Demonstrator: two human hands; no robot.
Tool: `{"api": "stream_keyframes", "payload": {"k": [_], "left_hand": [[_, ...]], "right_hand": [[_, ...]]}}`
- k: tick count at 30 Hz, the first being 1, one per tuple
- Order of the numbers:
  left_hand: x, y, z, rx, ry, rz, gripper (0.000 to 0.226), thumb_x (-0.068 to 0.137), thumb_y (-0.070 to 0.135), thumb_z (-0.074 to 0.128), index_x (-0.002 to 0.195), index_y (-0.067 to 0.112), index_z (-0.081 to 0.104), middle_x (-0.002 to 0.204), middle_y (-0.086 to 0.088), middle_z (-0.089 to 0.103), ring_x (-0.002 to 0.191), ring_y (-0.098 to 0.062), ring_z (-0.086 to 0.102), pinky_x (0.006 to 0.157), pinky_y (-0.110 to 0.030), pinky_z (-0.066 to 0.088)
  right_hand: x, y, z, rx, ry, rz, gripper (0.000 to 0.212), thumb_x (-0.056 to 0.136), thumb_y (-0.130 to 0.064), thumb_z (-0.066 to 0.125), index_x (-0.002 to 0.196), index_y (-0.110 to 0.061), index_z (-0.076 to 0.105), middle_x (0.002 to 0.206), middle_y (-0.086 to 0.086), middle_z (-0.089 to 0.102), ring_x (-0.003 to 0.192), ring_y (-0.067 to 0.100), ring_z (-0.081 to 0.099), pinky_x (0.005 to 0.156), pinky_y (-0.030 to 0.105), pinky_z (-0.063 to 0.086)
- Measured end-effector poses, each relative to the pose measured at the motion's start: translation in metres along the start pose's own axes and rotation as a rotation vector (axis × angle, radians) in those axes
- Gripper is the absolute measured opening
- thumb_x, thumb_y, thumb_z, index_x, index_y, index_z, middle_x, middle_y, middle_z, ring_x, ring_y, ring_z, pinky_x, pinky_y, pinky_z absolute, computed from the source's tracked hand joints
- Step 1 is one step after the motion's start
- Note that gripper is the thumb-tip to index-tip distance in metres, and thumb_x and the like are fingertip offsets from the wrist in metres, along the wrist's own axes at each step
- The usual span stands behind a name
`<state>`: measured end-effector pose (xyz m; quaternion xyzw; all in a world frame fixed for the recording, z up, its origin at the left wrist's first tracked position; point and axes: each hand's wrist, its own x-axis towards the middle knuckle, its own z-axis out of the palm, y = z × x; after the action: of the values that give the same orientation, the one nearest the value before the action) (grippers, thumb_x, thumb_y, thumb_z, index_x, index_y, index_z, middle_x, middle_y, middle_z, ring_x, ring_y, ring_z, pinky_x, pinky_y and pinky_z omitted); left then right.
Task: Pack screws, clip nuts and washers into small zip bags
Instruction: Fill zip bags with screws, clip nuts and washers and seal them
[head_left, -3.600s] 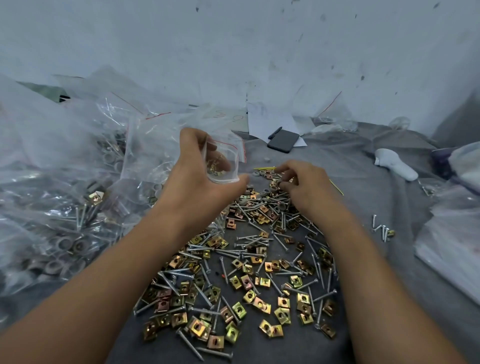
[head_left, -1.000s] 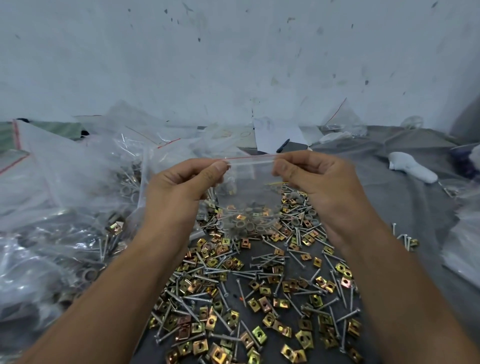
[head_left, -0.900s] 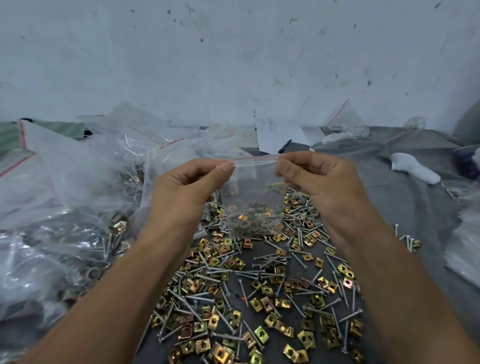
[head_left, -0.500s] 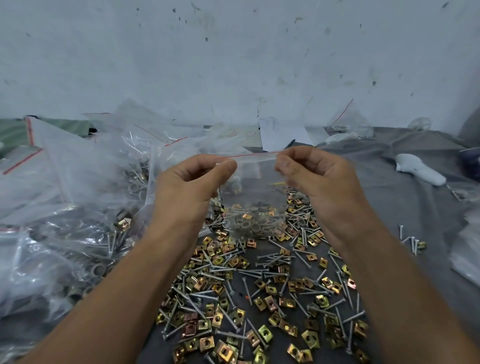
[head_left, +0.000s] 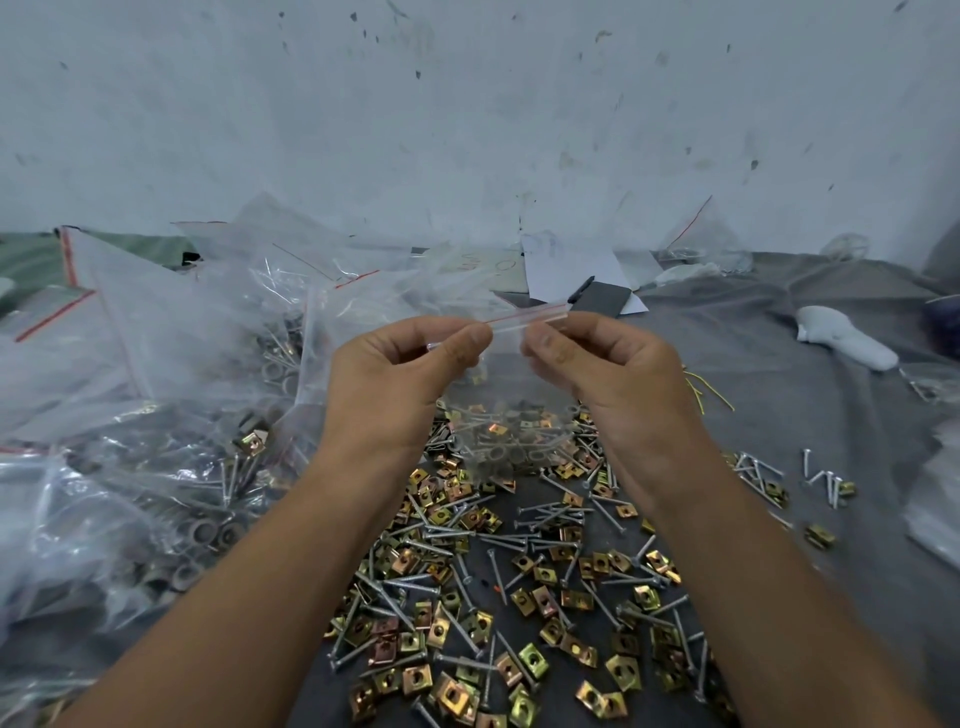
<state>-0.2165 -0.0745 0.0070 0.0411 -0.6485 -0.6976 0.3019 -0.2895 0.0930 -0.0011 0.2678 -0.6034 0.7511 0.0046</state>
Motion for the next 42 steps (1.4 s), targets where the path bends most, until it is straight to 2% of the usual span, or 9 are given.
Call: {"api": "stream_keyframes", "payload": {"k": [6, 11, 19, 21, 25, 29, 34, 38, 42], "left_hand": [[0.000, 0.002, 0.002, 0.016, 0.001, 0.012, 0.006, 0.087, 0.016, 0.084, 0.081, 0.015, 0.082, 0.063, 0.009, 0.069, 0.055, 0.000, 0.058, 0.060, -0.014, 0.051], [-0.001, 0.002, 0.002, -0.024, -0.020, 0.013, 0.006, 0.086, 0.013, 0.083, 0.081, 0.015, 0.081, 0.066, 0.006, 0.073, 0.057, 0.000, 0.061, 0.056, -0.014, 0.049], [-0.004, 0.002, 0.005, -0.093, -0.048, 0.006, 0.012, 0.076, 0.017, 0.086, 0.086, 0.012, 0.081, 0.075, 0.004, 0.077, 0.066, -0.002, 0.068, 0.059, -0.013, 0.051], [-0.004, 0.002, 0.004, -0.112, -0.055, -0.006, 0.015, 0.074, 0.019, 0.085, 0.086, 0.012, 0.079, 0.074, 0.003, 0.076, 0.065, -0.002, 0.068, 0.058, -0.013, 0.051], [-0.004, 0.002, 0.005, -0.125, -0.070, -0.023, 0.006, 0.083, 0.006, 0.082, 0.086, 0.008, 0.077, 0.073, 0.002, 0.075, 0.063, -0.002, 0.068, 0.056, -0.013, 0.051], [-0.004, 0.003, 0.005, -0.130, -0.088, -0.018, 0.009, 0.083, 0.004, 0.081, 0.083, 0.011, 0.075, 0.074, 0.003, 0.075, 0.066, -0.003, 0.068, 0.058, -0.014, 0.051], [-0.002, 0.001, 0.005, -0.136, -0.100, -0.031, 0.006, 0.074, 0.022, 0.085, 0.080, 0.021, 0.081, 0.082, 0.000, 0.078, 0.076, -0.008, 0.066, 0.064, -0.017, 0.051], [-0.004, 0.000, 0.004, -0.142, -0.122, -0.065, 0.014, 0.074, 0.031, 0.085, 0.085, 0.024, 0.085, 0.093, -0.001, 0.080, 0.085, -0.012, 0.066, 0.074, -0.028, 0.049], [-0.001, 0.000, 0.006, -0.170, -0.044, -0.068, 0.005, 0.078, 0.019, 0.085, 0.082, 0.018, 0.083, 0.083, 0.000, 0.079, 0.074, -0.007, 0.066, 0.066, -0.018, 0.052]], "right_hand": [[0.001, 0.002, 0.001, 0.053, 0.000, -0.007, 0.029, 0.079, -0.031, 0.085, 0.102, -0.013, 0.081, 0.098, 0.007, 0.080, 0.098, 0.020, 0.076, 0.097, 0.033, 0.057], [0.000, 0.003, 0.002, 0.089, 0.013, -0.004, 0.019, 0.084, -0.022, 0.083, 0.100, -0.012, 0.080, 0.096, 0.006, 0.079, 0.096, 0.018, 0.074, 0.095, 0.031, 0.056], [-0.001, 0.001, 0.003, 0.090, -0.018, 0.000, 0.022, 0.087, -0.022, 0.082, 0.105, -0.010, 0.079, 0.101, 0.009, 0.078, 0.101, 0.020, 0.073, 0.105, 0.044, 0.055], [-0.002, 0.000, 0.004, 0.066, -0.056, 0.003, 0.021, 0.089, -0.024, 0.081, 0.106, -0.014, 0.079, 0.104, 0.009, 0.078, 0.102, 0.020, 0.073, 0.103, 0.042, 0.056], [-0.005, 0.002, 0.010, 0.032, -0.109, -0.015, 0.018, 0.090, -0.023, 0.079, 0.107, -0.016, 0.080, 0.104, 0.007, 0.079, 0.101, 0.017, 0.073, 0.095, 0.031, 0.058], [-0.005, 0.002, 0.011, 0.037, -0.108, -0.025, 0.014, 0.090, -0.023, 0.078, 0.104, -0.018, 0.079, 0.104, 0.007, 0.078, 0.101, 0.018, 0.072, 0.098, 0.037, 0.058], [-0.004, 0.000, 0.014, 0.096, -0.103, -0.012, 0.007, 0.089, -0.019, 0.077, 0.096, -0.021, 0.077, 0.095, 0.003, 0.074, 0.094, 0.015, 0.068, 0.097, 0.038, 0.057], [-0.004, -0.001, 0.015, 0.129, -0.098, -0.002, 0.010, 0.088, -0.019, 0.077, 0.098, -0.019, 0.079, 0.099, 0.006, 0.077, 0.097, 0.017, 0.070, 0.096, 0.038, 0.057], [-0.002, -0.002, 0.011, 0.138, -0.077, 0.003, 0.013, 0.089, -0.019, 0.079, 0.102, -0.015, 0.080, 0.097, 0.006, 0.077, 0.096, 0.017, 0.072, 0.093, 0.035, 0.058]]}}
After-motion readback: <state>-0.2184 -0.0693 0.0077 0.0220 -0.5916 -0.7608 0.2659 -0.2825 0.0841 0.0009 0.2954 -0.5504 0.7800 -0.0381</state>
